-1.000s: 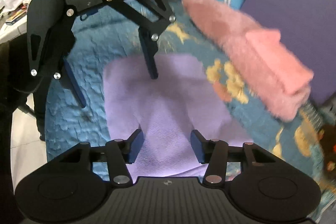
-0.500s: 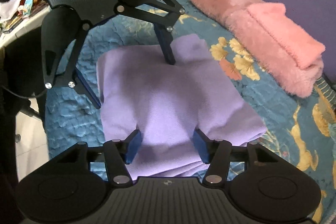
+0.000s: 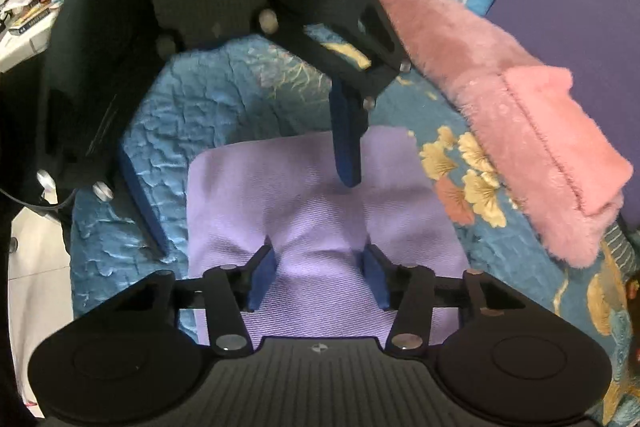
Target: Fold clothes
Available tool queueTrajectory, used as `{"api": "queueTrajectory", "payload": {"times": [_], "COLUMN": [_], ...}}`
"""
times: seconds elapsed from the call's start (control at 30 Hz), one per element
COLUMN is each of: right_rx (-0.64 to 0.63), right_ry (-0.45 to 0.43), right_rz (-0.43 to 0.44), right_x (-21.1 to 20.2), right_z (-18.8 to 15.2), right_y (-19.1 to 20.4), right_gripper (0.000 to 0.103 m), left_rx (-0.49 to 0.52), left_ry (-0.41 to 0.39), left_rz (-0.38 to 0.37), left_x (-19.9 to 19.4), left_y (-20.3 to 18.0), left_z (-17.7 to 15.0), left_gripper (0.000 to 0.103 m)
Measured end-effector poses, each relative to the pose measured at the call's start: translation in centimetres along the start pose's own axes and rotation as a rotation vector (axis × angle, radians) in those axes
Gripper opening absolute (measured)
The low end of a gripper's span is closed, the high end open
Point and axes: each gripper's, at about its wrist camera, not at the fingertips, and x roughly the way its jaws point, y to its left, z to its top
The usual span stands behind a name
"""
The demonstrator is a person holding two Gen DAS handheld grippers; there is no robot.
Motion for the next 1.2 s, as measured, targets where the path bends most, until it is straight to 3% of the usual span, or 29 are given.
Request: {"api": "queueTrajectory", "payload": {"times": [0.2, 0.27, 0.3, 0.37, 0.47, 0.57, 0.63, 0.7, 0.93, 1.07, 1.2], "right_rx": [-0.002, 0.042, 0.077, 0.14, 0.166, 0.193, 0.232, 0.253, 0.339, 0.26, 0.155], "right_ry": [-0.006, -0.041, -0.074, -0.118, -0.046, 0.009, -0.027, -0.054, -0.139, -0.156, -0.096], "right_rz": [-0.014, -0.001, -0.002, -0.031, -0.064, -0.04, -0.037, -0.041, -0.062, -0.049, -0.011], "right_x": [-0.1, -1.5, -2.6, -4.3, -4.2, -2.5, -1.7, -1.6, -5.0, -7.2, -5.0], "right_z": [0.1, 0.0, -0.2, -1.0, -2.3, -4.1, -5.4, -6.1, -6.1, -6.3, -6.7], "right_y": [0.2, -0.3, -0.8, -1.9, -3.2, -3.8, -4.0, -3.9, -4.3, -1.7, 1.4], "right_gripper": [0.054, 0.046, 0.034, 0.033, 0.033, 0.034, 0.035, 0.035, 0.034, 0.034, 0.035], "left_rx": [-0.034, -0.022, -0.02, -0.02, -0.049, -0.112, -0.159, -0.214, -0.181, -0.152, -0.108], "left_ry": [-0.059, -0.097, -0.116, -0.15, -0.134, -0.058, -0.024, -0.052, -0.074, -0.143, -0.085], "left_rz": [0.013, 0.016, 0.014, 0.01, 0.027, 0.026, 0.009, -0.019, 0.014, -0.016, -0.026], "left_x": [-1.1, -2.6, -3.3, -4.5, -4.0, -1.4, 0.3, 0.8, -1.5, -4.0, -1.9], "left_y": [0.0, -0.5, -0.6, -0.5, 0.8, 3.0, 4.1, 4.7, 3.5, 1.6, 0.1], "left_z": [-0.5, -0.5, -0.4, -0.3, -0.2, -0.8, -1.8, -2.6, -2.4, -2.2, -2.1], "left_gripper": [0.102, 0.102, 0.102, 0.103, 0.103, 0.103, 0.103, 0.103, 0.103, 0.103, 0.103]}}
